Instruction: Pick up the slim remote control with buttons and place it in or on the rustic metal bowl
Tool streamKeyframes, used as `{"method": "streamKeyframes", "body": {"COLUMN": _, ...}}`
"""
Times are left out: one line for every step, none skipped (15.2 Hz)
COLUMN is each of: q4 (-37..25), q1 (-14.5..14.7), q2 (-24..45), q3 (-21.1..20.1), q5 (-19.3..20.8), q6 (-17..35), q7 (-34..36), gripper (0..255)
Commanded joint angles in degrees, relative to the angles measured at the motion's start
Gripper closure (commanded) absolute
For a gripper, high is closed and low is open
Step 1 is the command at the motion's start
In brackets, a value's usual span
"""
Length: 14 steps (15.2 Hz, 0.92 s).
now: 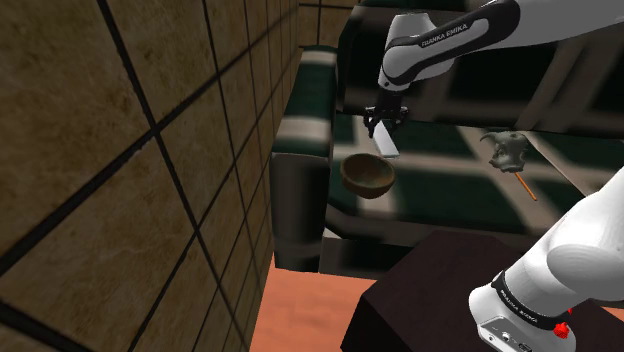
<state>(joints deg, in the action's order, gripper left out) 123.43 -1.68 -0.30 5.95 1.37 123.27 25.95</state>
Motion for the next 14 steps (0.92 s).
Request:
{"method": "streamKeyframes", "body": {"q4": 2.54, "q1": 1.3, "q2": -2.45, "q3": -1.32, "q5": 0.27, "q6": 0.05, "q7": 2.86, "gripper": 255}}
{"method": "streamKeyframes", "body": {"q4": 3.82, "q1": 1.9, "q2": -3.57, "q3": -1.98, "q5": 0.33, "q6": 0.18, "q7": 4.16, "gripper": 255}}
{"method": "streamKeyframes", "body": {"q4": 5.03, "q1": 2.5, "q2": -4.65, "q3": -2.68, "q5": 0.35, "q6": 0.28, "q7": 5.47, "gripper": 255}}
{"method": "streamKeyframes", "body": {"q4": 6.18, "q1": 3.09, "q2": -5.69, "q3": -3.4, "q5": 0.33, "q6": 0.36, "q7": 6.78, "gripper": 255}}
{"method": "streamKeyframes", "body": {"q4": 7.53, "q1": 3.86, "q2": -6.94, "q3": -4.33, "q5": 0.26, "q6": 0.43, "q7": 8.43, "gripper": 255}}
{"method": "streamKeyframes", "body": {"q4": 7.96, "q1": 3.83, "q2": -6.58, "q3": -4.34, "q5": 0.26, "q6": 1.22, "q7": 8.44, "gripper": 255}}
{"method": "streamKeyframes", "body": {"q4": 8.37, "q1": 3.82, "q2": -6.21, "q3": -4.34, "q5": 0.27, "q6": 2.01, "q7": 8.45, "gripper": 255}}
{"method": "streamKeyframes", "body": {"q4": 8.78, "q1": 3.82, "q2": -5.82, "q3": -4.34, "q5": 0.27, "q6": 2.8, "q7": 8.46, "gripper": 255}}
{"method": "streamKeyframes", "body": {"q4": 9.17, "q1": 3.82, "q2": -5.42, "q3": -4.33, "q5": 0.27, "q6": 3.59, "q7": 8.48, "gripper": 255}}
{"method": "streamKeyframes", "body": {"q4": 9.56, "q1": 3.82, "q2": -5.01, "q3": -4.33, "q5": 0.28, "q6": 4.38, "q7": 8.49, "gripper": 255}}
{"method": "streamKeyframes", "body": {"q4": 9.92, "q1": 3.81, "q2": -4.59, "q3": -4.32, "q5": 0.28, "q6": 5.17, "q7": 8.5, "gripper": 255}}
{"method": "streamKeyframes", "body": {"q4": 10.28, "q1": 3.81, "q2": -4.16, "q3": -4.32, "q5": 0.28, "q6": 5.97, "q7": 8.51, "gripper": 255}}
{"method": "streamKeyframes", "body": {"q4": 10.63, "q1": 3.81, "q2": -3.71, "q3": -4.31, "q5": 0.28, "q6": 6.76, "q7": 8.52, "gripper": 255}}
{"method": "streamKeyframes", "body": {"q4": 10.96, "q1": 3.81, "q2": -3.25, "q3": -4.31, "q5": 0.29, "q6": 7.55, "q7": 8.53, "gripper": 255}}
